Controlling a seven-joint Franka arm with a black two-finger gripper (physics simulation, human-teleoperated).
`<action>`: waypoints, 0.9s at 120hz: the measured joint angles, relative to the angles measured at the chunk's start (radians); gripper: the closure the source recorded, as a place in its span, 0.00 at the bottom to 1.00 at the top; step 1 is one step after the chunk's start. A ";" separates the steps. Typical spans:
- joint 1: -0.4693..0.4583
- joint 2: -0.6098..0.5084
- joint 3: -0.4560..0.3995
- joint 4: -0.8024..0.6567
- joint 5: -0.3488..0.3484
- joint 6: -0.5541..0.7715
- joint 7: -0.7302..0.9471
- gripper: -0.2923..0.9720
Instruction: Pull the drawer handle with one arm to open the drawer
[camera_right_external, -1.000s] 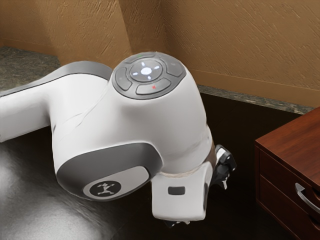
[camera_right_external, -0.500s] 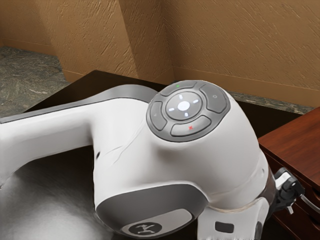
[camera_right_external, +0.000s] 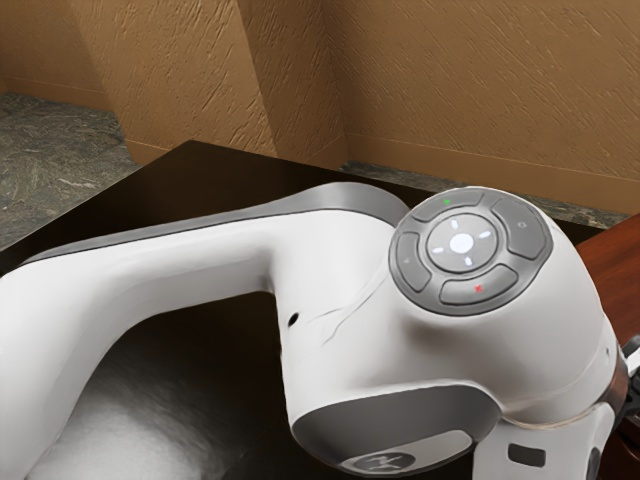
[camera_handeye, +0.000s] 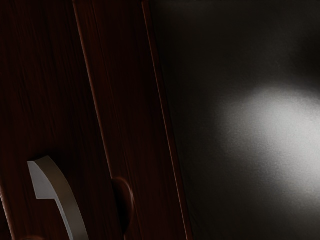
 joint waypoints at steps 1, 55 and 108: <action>-0.001 0.002 0.000 0.002 0.001 0.001 0.000 0.23; -0.073 0.084 0.106 0.033 0.015 0.031 0.010 0.23; -0.084 0.075 0.135 -0.005 0.016 0.043 0.011 0.23</action>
